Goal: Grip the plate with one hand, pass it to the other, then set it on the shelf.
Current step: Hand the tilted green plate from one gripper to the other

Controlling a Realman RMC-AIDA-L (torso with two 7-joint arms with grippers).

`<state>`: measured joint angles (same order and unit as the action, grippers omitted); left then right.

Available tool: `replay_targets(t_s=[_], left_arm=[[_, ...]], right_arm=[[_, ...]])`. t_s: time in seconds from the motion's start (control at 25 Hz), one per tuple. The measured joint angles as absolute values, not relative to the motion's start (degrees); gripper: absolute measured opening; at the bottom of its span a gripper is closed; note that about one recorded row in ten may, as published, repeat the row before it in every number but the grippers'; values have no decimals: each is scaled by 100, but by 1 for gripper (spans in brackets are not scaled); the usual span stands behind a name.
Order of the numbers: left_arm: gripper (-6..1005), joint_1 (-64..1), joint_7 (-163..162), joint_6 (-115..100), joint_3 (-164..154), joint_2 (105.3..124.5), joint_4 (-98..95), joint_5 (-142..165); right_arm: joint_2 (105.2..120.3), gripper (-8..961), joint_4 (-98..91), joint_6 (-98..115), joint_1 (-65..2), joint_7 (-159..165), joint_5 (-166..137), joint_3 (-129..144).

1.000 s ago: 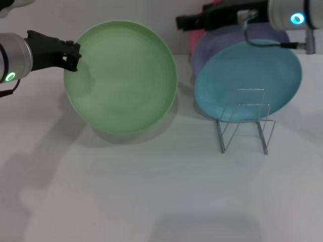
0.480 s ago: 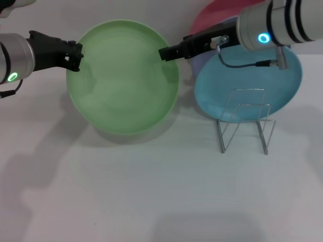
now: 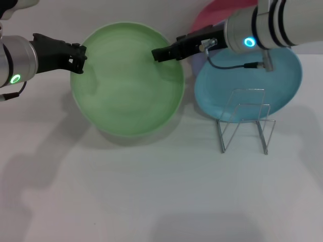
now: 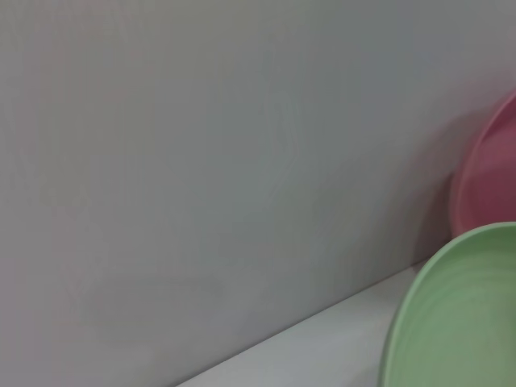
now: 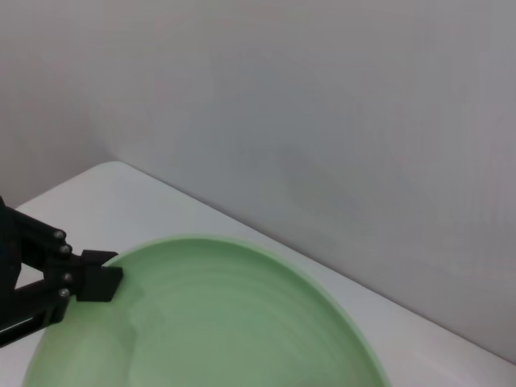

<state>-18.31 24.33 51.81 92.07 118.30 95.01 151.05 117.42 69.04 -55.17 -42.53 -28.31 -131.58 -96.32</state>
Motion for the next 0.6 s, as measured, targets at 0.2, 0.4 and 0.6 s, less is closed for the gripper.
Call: replay_targets(t_s=[0.2, 0.4, 0.6], left_arm=[[82, -1828, 2462, 5181, 9209, 11822, 9508, 15031], [85, -1828, 2464, 5179, 9215, 11821, 9501, 15030], [88, -1828, 2467, 5178, 9228, 11821, 9503, 15029]], right_arm=[[11742, 754, 6747, -5408, -4341, -2833, -13165, -9528], [11743, 752, 6725, -5358, -4359, -2835, -13166, -9530], [11750, 750, 6723, -5354, -4359, -2834, -13166, -9567]])
